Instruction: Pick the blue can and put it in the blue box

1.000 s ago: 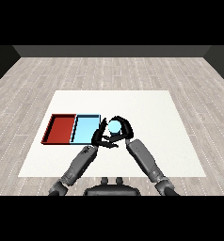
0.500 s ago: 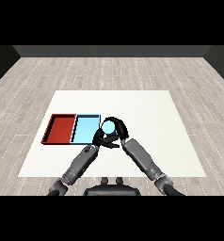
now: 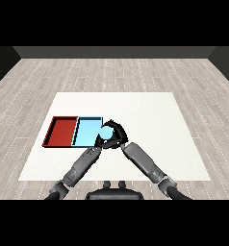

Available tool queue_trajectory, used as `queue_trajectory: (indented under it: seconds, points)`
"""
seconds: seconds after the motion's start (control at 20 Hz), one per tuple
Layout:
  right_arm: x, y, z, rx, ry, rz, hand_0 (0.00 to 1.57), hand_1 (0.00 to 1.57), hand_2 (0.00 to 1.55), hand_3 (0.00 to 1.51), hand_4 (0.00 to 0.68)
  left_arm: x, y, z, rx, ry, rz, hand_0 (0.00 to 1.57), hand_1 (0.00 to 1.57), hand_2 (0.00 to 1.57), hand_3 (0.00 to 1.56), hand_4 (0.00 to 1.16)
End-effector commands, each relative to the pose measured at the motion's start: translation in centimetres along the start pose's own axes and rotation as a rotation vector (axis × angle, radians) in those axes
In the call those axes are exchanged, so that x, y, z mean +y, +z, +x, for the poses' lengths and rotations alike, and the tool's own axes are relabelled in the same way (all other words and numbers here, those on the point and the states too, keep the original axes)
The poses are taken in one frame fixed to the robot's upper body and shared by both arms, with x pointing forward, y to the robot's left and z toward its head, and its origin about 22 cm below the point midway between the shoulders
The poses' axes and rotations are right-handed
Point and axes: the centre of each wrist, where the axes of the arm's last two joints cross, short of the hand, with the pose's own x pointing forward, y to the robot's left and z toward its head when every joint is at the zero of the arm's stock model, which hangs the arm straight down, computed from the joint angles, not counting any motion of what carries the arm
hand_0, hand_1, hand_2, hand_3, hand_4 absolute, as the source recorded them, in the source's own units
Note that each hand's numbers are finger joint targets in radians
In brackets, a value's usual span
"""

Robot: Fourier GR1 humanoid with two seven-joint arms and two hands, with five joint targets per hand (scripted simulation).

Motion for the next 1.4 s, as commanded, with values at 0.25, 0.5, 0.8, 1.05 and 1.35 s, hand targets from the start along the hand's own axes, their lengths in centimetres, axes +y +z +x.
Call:
queue_trajectory:
  seconds: [0.25, 0.5, 0.8, 1.05, 1.35]
  points:
    - [1.6, -0.7, 0.1, -0.017, -0.01, 0.039, 1.45, 1.45, 1.46, 1.39, 0.59, -1.0, -0.2, 0.1, -0.032, -0.018, -0.004, 0.0, 0.0, 0.0, 0.0, 0.43]
    - [0.9, 0.0, -0.5, 0.004, -0.055, 0.035, 1.44, 1.44, 1.45, 1.39, 0.604, -1.6, -0.3, 0.4, -0.046, -0.049, 0.113, 0.95, 0.95, 0.97, 0.85, 0.69]
    - [1.1, 0.0, 0.7, 0.006, -0.06, 0.043, 1.43, 1.43, 1.45, 1.39, 0.593, -1.8, 1.2, 0.1, -0.039, -0.026, 0.073, 0.63, 0.63, 0.73, 0.51, 0.66]
    - [0.0, 2.4, -1.3, 0.019, -0.067, 0.013, 1.41, 1.41, 1.45, 1.4, 0.552, 0.0, 0.0, -1.2, 0.054, 0.096, 0.098, 1.48, 1.48, 1.46, 1.37, 0.6]
    - [0.3, 0.5, 0.3, 0.046, -0.13, -0.006, 0.0, 0.0, 0.0, 0.0, 0.0, -0.8, 0.4, -0.9, 0.049, 0.086, 0.108, 1.57, 1.57, 1.52, 1.45, 1.1]
